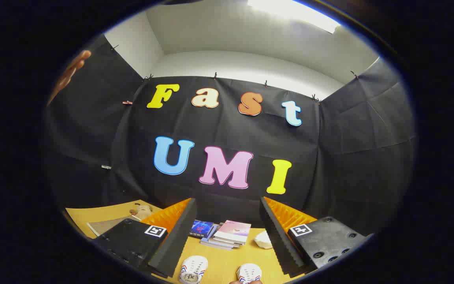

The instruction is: Open the storage box then place both shoes into the box .Put the left shoe in first, then the right shoe, with the right side of both shoes facing outward in a uniform manner.

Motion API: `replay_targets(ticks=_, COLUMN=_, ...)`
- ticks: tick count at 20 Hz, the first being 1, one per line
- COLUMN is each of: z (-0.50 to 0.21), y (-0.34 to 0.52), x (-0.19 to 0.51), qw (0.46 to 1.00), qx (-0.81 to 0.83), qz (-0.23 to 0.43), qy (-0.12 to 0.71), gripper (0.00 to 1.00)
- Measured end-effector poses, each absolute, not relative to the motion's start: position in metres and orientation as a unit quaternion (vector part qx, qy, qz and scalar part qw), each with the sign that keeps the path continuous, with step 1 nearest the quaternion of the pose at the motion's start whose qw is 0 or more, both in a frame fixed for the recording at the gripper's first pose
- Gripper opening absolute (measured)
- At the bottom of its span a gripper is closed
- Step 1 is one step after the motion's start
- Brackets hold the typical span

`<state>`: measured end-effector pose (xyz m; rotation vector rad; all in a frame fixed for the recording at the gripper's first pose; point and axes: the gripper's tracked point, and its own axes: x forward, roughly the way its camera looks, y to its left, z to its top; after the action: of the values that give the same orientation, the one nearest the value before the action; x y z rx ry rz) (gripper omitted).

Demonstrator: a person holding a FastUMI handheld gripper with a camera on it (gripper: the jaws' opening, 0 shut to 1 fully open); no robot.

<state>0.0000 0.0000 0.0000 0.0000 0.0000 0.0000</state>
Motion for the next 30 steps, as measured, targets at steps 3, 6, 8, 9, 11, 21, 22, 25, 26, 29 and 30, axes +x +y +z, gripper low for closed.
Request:
replay_targets(ticks=3, z=-0.007, y=0.008, x=0.005, qw=1.0, qx=0.002, qz=0.004, qy=0.009, gripper=0.97)
replay_targets(ticks=6, z=-0.02, y=0.018, x=0.008, qw=1.0, qx=0.01, qz=0.008, qy=0.027, gripper=0.97)
replay_targets(ticks=8, z=-0.028, y=0.021, x=0.011, qw=0.999, qx=0.02, qz=0.008, qy=0.039, gripper=0.97)
replay_targets(ticks=9, z=-0.031, y=0.022, x=0.013, qw=0.999, qx=0.025, qz=0.006, qy=0.045, gripper=0.97)
replay_targets(ticks=11, z=-0.036, y=0.023, x=0.014, qw=0.998, qx=0.029, qz=0.003, qy=0.052, gripper=0.97)
replay_targets(ticks=21, z=-0.041, y=0.032, x=0.022, qw=0.998, qx=0.037, qz=0.002, qy=0.056, gripper=0.97)
replay_targets(ticks=22, z=-0.044, y=0.033, x=0.023, qw=0.997, qx=0.04, qz=0.004, qy=0.061, gripper=0.97)
replay_targets(ticks=25, z=-0.061, y=0.036, x=0.026, qw=0.994, qx=0.061, qz=0.011, qy=0.092, gripper=0.97)
replay_targets(ticks=26, z=-0.067, y=0.036, x=0.027, qw=0.992, qx=0.067, qz=0.013, qy=0.104, gripper=0.97)
replay_targets(ticks=29, z=-0.097, y=0.035, x=0.031, qw=0.983, qx=0.095, qz=0.027, qy=0.157, gripper=0.97)
replay_targets(ticks=30, z=-0.111, y=0.038, x=0.029, qw=0.975, qx=0.117, qz=0.037, qy=0.184, gripper=0.98)
